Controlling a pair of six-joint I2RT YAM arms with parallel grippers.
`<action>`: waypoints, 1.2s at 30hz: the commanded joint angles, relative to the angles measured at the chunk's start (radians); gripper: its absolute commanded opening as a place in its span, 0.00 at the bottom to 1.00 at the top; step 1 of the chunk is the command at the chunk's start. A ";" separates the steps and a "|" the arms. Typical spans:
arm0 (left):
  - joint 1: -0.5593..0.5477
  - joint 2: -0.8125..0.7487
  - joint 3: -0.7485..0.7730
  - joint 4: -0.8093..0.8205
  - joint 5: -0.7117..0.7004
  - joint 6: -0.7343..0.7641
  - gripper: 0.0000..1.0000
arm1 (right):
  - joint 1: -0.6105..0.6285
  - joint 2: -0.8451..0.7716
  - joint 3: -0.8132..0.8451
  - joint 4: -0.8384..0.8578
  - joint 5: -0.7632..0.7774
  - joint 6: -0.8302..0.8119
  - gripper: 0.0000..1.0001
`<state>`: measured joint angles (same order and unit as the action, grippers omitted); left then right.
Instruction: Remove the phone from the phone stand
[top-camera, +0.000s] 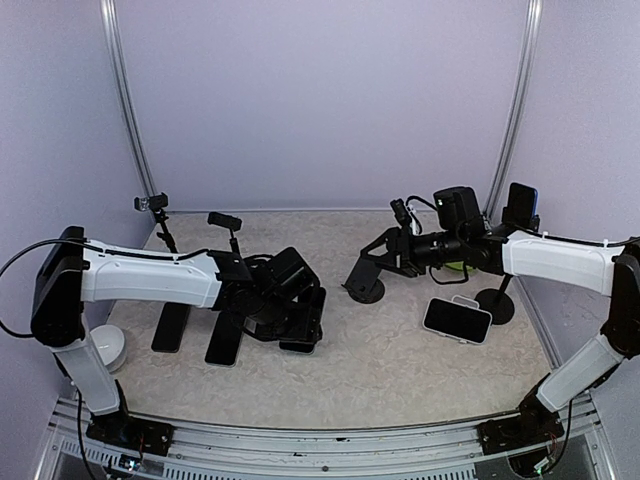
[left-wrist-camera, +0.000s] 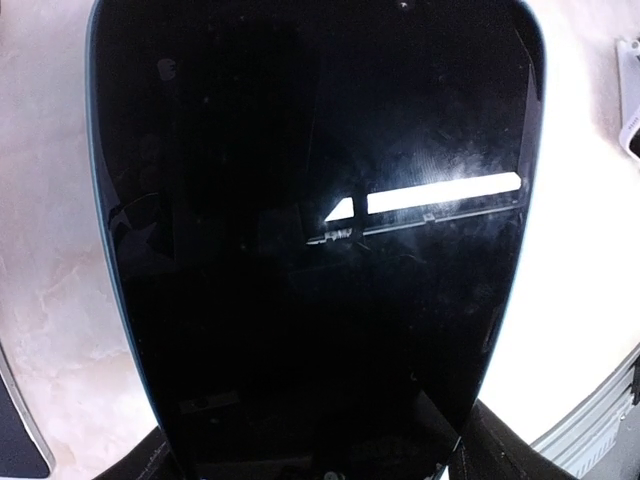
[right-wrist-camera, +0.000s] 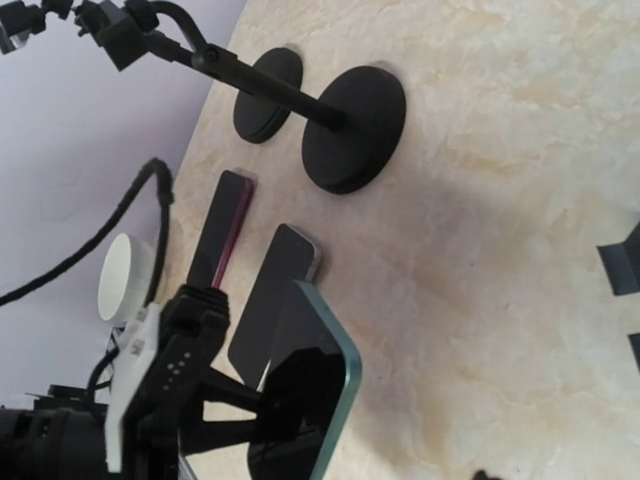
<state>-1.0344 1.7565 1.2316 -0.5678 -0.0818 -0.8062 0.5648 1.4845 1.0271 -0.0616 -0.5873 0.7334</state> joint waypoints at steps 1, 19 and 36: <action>-0.009 0.019 -0.014 0.000 0.012 -0.066 0.39 | -0.013 -0.027 -0.003 0.006 -0.007 -0.020 0.64; 0.013 0.111 -0.082 0.062 0.014 -0.143 0.43 | -0.012 -0.056 -0.023 -0.010 -0.015 -0.034 0.83; -0.003 0.170 -0.035 -0.009 -0.058 -0.230 0.57 | -0.013 -0.028 -0.004 -0.041 -0.024 -0.040 0.90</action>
<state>-1.0340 1.8862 1.1942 -0.5407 -0.1005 -1.0084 0.5598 1.4601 1.0142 -0.0906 -0.6052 0.7002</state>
